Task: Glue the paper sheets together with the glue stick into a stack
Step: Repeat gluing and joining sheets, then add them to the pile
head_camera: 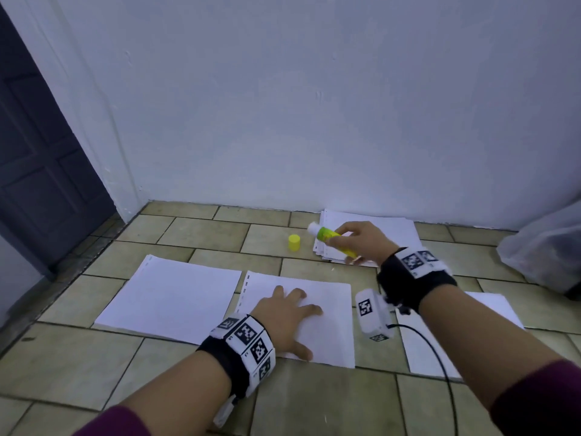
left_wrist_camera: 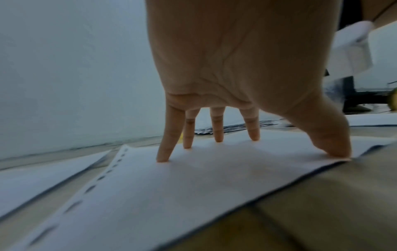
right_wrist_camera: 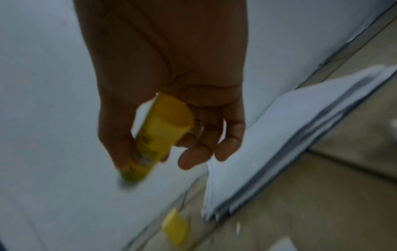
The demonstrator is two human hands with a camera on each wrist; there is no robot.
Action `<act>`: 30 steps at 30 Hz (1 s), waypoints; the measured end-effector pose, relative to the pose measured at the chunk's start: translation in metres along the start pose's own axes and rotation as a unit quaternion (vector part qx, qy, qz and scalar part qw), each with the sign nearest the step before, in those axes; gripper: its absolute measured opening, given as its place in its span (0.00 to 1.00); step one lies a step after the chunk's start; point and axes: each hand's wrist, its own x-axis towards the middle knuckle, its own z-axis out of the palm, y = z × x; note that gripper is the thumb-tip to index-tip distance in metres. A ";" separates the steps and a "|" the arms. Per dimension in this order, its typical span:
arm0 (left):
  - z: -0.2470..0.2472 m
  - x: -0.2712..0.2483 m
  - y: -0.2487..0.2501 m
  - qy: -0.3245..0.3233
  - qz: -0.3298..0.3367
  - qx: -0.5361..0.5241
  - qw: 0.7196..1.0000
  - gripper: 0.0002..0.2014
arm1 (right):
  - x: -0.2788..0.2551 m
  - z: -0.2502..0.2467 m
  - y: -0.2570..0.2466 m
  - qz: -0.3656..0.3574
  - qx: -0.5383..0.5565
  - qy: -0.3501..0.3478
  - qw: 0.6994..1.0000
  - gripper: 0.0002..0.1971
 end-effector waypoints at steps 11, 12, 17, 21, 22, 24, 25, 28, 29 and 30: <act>-0.009 0.016 0.015 -0.028 -0.012 0.065 0.997 0.38 | -0.023 -0.024 0.030 -0.055 -0.058 0.087 0.993 0.17; -0.009 0.016 0.015 -0.027 -0.010 0.067 0.997 0.38 | -0.024 -0.018 0.030 -0.066 -0.061 0.080 0.993 0.16; -0.009 0.017 0.015 -0.033 -0.011 0.073 0.997 0.39 | -0.021 0.010 0.029 -0.082 -0.134 0.072 0.985 0.16; -0.007 0.016 0.015 -0.035 -0.016 0.067 0.997 0.39 | -0.023 0.016 0.031 -0.085 -0.180 0.037 0.979 0.17; -0.007 0.016 0.015 -0.034 -0.016 0.065 0.997 0.39 | -0.027 0.015 0.030 -0.083 -0.197 0.027 0.976 0.17; -0.007 0.015 0.015 -0.032 -0.015 0.066 0.997 0.39 | -0.035 0.010 0.029 -0.081 -0.236 -0.001 0.968 0.18; -0.007 0.015 0.014 -0.031 -0.015 0.066 0.997 0.39 | -0.041 0.008 0.030 -0.082 -0.253 -0.016 0.964 0.18; -0.009 0.015 0.014 -0.032 -0.012 0.072 0.997 0.38 | -0.061 0.000 0.036 -0.085 -0.273 -0.048 0.957 0.16; -0.009 0.015 0.014 -0.035 -0.012 0.075 0.997 0.38 | -0.067 -0.003 0.040 -0.089 -0.276 -0.058 0.955 0.17; -0.010 0.016 0.013 -0.040 -0.012 0.079 0.996 0.37 | -0.072 -0.005 0.043 -0.092 -0.278 -0.068 0.954 0.17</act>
